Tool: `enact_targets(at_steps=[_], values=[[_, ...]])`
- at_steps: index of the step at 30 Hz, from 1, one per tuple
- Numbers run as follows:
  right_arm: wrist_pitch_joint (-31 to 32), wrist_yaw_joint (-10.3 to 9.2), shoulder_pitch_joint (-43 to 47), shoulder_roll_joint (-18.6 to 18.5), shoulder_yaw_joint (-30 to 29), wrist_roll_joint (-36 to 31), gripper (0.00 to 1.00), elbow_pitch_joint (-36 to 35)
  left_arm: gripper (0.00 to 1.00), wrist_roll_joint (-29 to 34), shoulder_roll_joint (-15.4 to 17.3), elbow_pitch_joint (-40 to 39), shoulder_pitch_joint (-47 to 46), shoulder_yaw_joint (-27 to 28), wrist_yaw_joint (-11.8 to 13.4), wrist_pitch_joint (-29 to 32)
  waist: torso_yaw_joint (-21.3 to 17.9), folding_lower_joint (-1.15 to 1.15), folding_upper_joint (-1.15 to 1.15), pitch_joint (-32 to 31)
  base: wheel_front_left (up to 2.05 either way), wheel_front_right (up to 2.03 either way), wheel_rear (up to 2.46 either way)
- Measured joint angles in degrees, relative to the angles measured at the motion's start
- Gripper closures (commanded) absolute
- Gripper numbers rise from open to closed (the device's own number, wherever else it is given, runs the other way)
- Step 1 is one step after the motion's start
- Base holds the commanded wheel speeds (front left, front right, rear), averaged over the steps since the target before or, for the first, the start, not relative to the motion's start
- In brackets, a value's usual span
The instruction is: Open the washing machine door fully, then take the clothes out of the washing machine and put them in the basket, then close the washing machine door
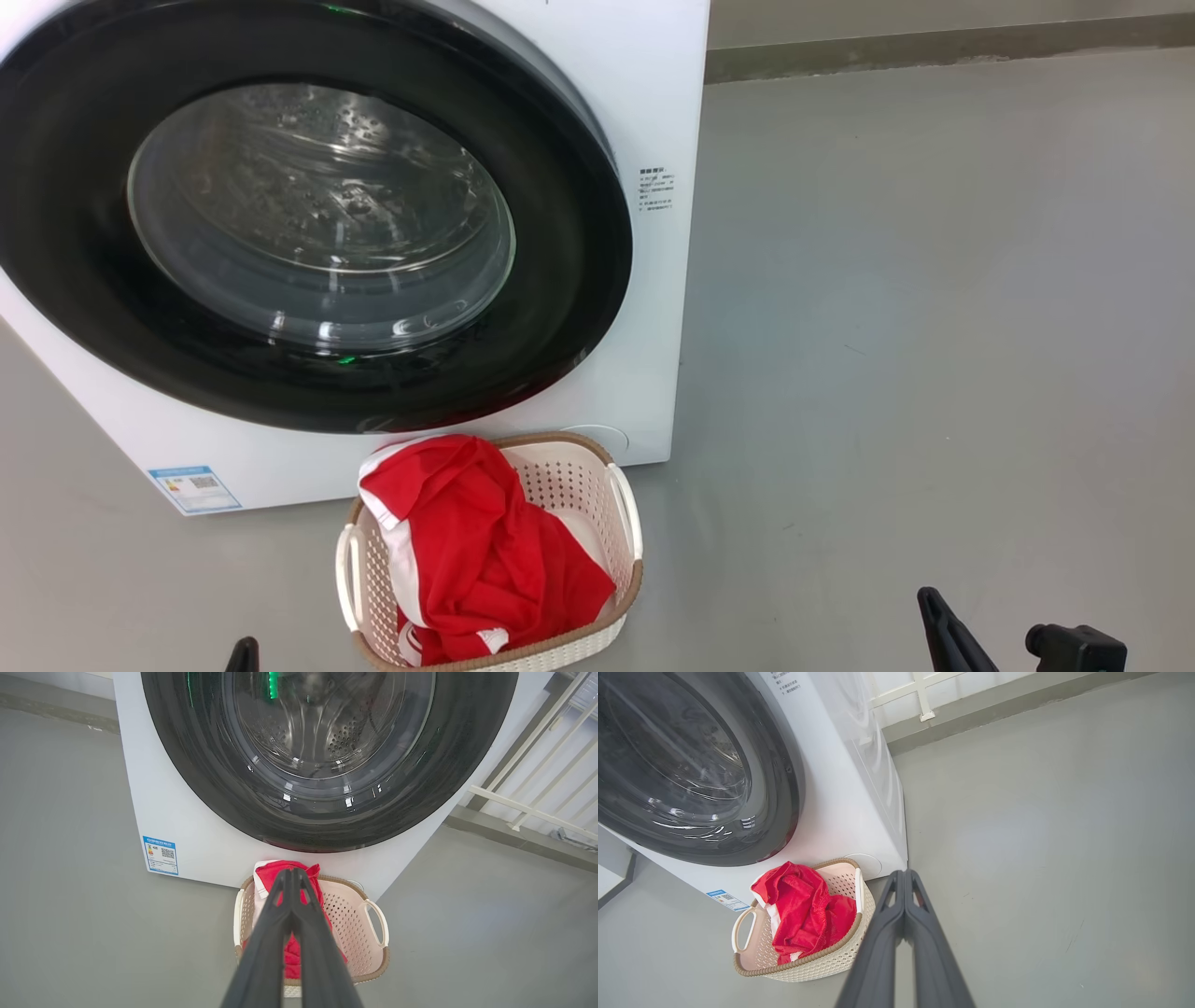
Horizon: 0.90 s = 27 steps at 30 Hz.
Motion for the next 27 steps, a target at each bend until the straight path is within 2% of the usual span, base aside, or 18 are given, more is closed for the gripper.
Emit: enact_targets(at_steps=[27], values=[[4.11,0.00,-0.49,0.34,-1.58,16.14,1.00,-1.40,1.00,-15.17,-0.63,0.35,-2.32,1.05,0.00,4.34,0.35,0.00,0.00,0.19,0.00,0.00,0.00]])
